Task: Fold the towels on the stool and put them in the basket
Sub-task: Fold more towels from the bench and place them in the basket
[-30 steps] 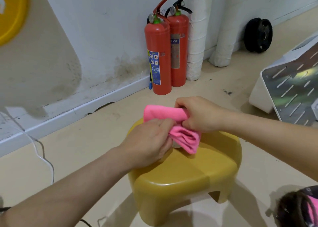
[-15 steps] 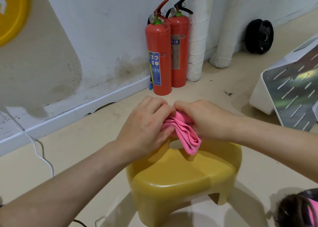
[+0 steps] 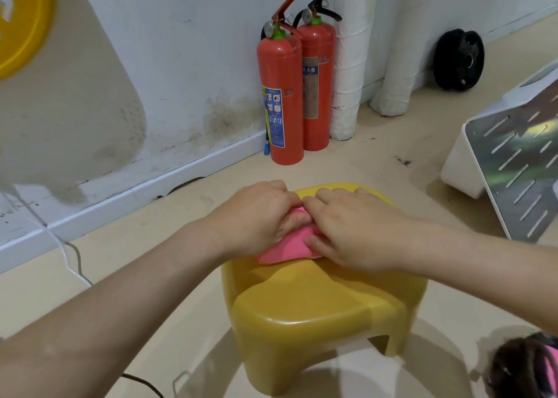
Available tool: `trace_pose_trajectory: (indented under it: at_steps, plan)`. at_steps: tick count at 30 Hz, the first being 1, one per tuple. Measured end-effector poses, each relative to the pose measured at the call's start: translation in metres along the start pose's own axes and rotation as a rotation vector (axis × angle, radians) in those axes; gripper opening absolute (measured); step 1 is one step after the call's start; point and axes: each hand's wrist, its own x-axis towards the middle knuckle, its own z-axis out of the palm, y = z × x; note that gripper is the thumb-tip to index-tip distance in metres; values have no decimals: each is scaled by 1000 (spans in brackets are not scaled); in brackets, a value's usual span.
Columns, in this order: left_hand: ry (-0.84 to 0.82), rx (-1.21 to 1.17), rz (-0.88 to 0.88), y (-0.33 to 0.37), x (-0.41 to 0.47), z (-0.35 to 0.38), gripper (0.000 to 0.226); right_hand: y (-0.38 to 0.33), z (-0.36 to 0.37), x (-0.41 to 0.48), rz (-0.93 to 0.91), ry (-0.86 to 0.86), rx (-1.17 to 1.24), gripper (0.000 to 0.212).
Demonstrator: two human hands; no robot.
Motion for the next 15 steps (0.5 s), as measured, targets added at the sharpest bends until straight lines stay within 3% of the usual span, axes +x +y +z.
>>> trace_pose_trajectory:
  at_steps: [5,7,8,11,15]
  plan:
    - [-198,-212,-30,-1,-6,1,65,21,8,9,-128,-28,95,32]
    - [-190,-286,-56,-8,-4,6,55,18,10,14,-123,-74,183,25]
    - [-177,-434,-103,-15,-3,7,45,19,9,17,-82,-125,276,24]
    - [-156,-944,-273,-34,-5,9,27,27,8,26,124,-293,645,43]
    - [-16,-1084,-352,-43,-2,20,18,29,10,37,240,-321,887,77]
